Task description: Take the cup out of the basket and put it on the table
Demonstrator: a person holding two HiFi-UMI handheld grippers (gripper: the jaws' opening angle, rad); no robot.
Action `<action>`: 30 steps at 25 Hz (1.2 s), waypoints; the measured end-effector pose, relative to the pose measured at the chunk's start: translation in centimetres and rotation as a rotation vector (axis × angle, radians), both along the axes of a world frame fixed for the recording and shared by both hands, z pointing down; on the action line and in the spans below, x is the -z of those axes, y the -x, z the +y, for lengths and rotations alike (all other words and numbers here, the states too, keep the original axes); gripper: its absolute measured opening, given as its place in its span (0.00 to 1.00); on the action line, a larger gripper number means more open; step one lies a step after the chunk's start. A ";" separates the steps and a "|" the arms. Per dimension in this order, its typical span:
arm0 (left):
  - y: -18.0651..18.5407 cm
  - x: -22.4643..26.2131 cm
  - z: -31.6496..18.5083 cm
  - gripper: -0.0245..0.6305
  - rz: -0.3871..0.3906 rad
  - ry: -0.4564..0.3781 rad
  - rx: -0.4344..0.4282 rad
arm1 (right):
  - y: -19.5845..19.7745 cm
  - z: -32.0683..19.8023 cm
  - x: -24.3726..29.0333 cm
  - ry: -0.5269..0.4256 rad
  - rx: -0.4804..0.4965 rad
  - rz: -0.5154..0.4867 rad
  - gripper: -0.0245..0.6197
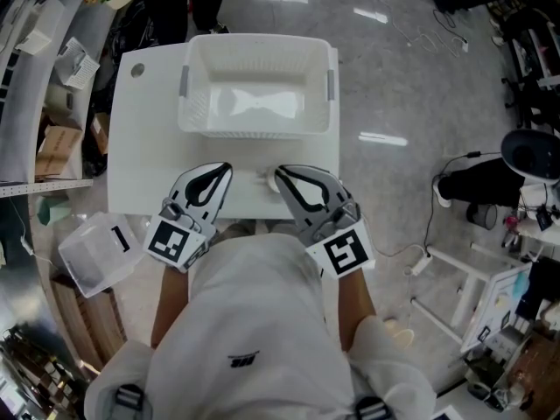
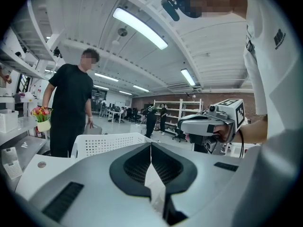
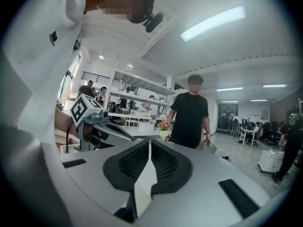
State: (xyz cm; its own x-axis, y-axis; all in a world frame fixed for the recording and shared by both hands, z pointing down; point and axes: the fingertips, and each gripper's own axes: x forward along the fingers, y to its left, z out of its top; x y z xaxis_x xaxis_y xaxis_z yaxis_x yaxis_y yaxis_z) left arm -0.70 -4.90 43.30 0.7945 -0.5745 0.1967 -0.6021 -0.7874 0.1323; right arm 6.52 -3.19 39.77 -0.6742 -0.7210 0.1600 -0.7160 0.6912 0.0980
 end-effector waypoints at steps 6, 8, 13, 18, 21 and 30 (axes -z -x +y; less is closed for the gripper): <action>-0.4 1.1 0.0 0.05 0.023 -0.014 -0.015 | 0.4 -0.2 1.0 -0.008 -0.004 -0.100 0.05; -0.7 1.6 0.2 0.05 0.043 -0.016 -0.020 | 0.2 -0.1 1.0 -0.007 -0.003 -0.118 0.05; -1.0 2.2 0.3 0.05 0.054 -0.027 -0.029 | 0.0 -0.5 1.0 -0.014 0.004 -0.149 0.05; -1.0 2.6 0.1 0.05 0.067 -0.034 -0.034 | 0.5 -0.5 0.8 -0.004 0.026 -0.145 0.05; -1.4 2.7 0.2 0.05 0.061 -0.037 -0.035 | 0.2 -0.4 0.5 -0.002 0.031 -0.134 0.05; -1.1 2.6 0.0 0.05 0.073 -0.039 -0.036 | 0.4 -0.9 0.1 -0.005 0.029 -0.124 0.05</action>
